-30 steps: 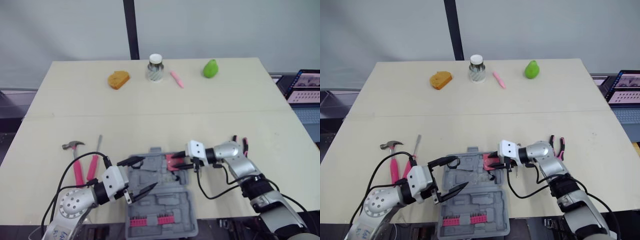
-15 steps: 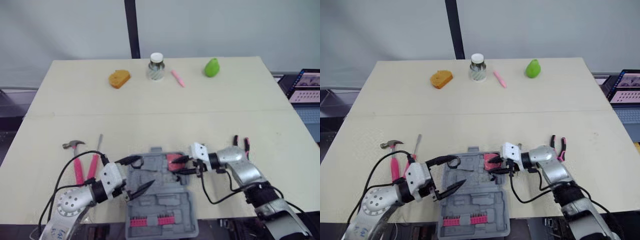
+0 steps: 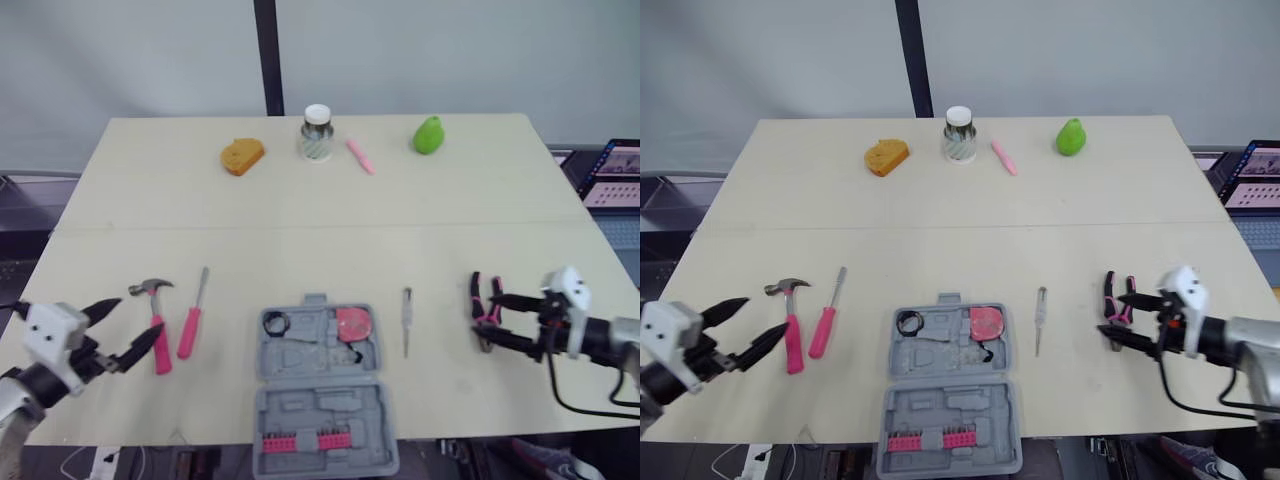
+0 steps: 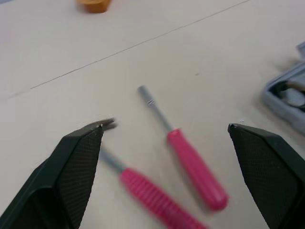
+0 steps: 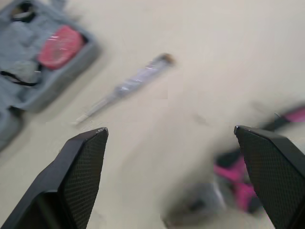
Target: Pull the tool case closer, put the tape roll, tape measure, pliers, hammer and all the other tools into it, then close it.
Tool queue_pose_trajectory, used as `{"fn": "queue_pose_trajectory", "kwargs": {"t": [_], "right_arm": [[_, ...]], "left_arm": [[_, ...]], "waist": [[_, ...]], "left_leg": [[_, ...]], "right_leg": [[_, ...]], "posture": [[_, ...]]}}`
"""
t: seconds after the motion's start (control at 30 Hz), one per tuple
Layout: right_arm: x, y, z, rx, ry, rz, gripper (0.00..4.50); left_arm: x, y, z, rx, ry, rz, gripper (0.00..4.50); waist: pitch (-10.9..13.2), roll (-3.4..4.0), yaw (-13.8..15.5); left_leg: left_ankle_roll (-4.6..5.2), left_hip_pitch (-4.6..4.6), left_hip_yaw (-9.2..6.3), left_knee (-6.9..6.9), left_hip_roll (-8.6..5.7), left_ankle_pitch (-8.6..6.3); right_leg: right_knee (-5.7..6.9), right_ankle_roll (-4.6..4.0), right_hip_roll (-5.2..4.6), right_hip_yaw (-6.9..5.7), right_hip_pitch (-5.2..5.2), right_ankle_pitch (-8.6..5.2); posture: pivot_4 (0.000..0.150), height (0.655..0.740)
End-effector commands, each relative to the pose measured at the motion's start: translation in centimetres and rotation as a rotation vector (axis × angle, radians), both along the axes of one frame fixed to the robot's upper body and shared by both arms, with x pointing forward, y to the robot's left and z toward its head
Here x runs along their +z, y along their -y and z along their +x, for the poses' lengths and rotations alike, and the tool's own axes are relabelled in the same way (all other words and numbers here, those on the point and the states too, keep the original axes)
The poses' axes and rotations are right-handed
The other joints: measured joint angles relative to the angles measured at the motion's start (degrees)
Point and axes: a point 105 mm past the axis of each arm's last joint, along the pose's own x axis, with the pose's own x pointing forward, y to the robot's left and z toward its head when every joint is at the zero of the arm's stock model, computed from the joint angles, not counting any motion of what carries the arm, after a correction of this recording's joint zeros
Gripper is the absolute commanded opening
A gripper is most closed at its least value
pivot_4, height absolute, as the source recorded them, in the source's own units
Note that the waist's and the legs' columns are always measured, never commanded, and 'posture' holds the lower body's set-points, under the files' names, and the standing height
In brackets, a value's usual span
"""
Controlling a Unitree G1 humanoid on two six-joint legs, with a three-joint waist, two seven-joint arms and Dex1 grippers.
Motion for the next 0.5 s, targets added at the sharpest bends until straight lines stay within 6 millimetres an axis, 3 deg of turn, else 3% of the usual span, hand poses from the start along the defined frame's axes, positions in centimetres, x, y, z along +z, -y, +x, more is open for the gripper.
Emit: {"fn": "queue_pose_trajectory", "kwargs": {"t": [0.03, 0.3, 0.5], "right_arm": [[0.5, 3.4, -0.3, -0.138, 0.052, -0.028, 4.47], [-1.7, 8.8, -1.7, -0.364, 0.047, -0.039, 4.47], [-2.5, 9.7, -1.9, -0.39, 0.043, -0.052, 4.47]], "left_arm": [[0.3, -2.6, -1.1, 0.077, 0.007, 0.037, 4.5], [-0.5, -6.9, -2.7, 0.224, 0.012, 0.034, 4.5], [-1.3, -8.1, -3.5, 0.281, 0.003, 0.029, 4.5]], "waist": [[0.0, 0.0, 0.01], [0.02, 0.01, -0.12], [0.04, 0.05, -0.42]], "left_leg": [[-0.04, 0.0, 0.0, 0.0, 0.01, -0.03], [-0.14, 0.0, 0.07, -0.01, 0.01, -0.18], [-0.3, 0.04, 0.13, 0.0, 0.01, -0.29]], "right_leg": [[0.0, 0.0, 0.0, 0.0, -0.01, 0.0], [0.01, -0.01, -0.07, 0.0, -0.07, -0.01], [0.03, -0.01, -0.16, 0.01, -0.08, 0.0]], "posture": [[0.15, 0.74], [0.15, 0.74], [0.15, 0.74]]}}
